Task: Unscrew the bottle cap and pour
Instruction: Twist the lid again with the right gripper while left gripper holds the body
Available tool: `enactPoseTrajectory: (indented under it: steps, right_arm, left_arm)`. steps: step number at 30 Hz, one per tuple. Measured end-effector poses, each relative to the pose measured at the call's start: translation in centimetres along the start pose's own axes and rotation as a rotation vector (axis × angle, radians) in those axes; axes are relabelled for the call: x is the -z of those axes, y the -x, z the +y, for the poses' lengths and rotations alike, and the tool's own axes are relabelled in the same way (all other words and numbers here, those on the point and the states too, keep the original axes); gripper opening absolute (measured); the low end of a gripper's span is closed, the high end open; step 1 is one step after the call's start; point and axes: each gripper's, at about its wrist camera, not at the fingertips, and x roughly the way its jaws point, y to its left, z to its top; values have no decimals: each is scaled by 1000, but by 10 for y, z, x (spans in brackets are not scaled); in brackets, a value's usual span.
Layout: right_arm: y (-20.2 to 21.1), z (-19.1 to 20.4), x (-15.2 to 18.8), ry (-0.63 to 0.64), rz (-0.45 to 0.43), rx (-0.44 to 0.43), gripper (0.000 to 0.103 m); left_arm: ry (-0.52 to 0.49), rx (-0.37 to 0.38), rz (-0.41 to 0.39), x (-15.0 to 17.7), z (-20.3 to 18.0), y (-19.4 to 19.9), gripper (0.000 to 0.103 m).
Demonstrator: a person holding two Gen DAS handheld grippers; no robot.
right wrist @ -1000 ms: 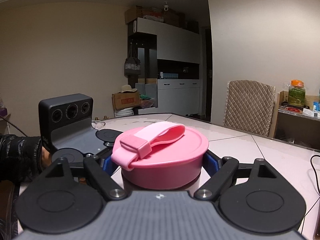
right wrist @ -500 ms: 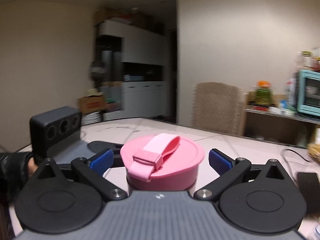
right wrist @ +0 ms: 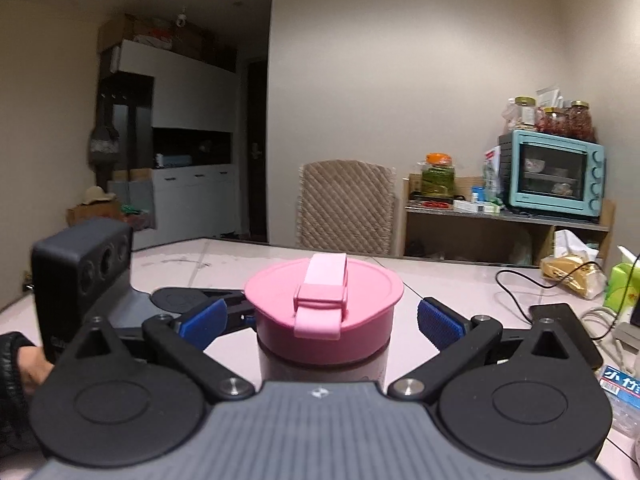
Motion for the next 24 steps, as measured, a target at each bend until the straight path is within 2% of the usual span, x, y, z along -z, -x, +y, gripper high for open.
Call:
enactPoseTrajectory:
  steps: [12, 16, 24]
  right_arm:
    - [-20, 7, 0, -55, 16, 59, 102]
    - [-24, 7, 0, -66, 20, 69, 97]
    - [-26, 9, -1, -75, 23, 85, 93]
  left_arm:
    - [0, 0, 0, 0, 0, 0, 89]
    - [0, 0, 0, 0, 0, 0, 89]
    - [0, 0, 0, 0, 0, 0, 90]
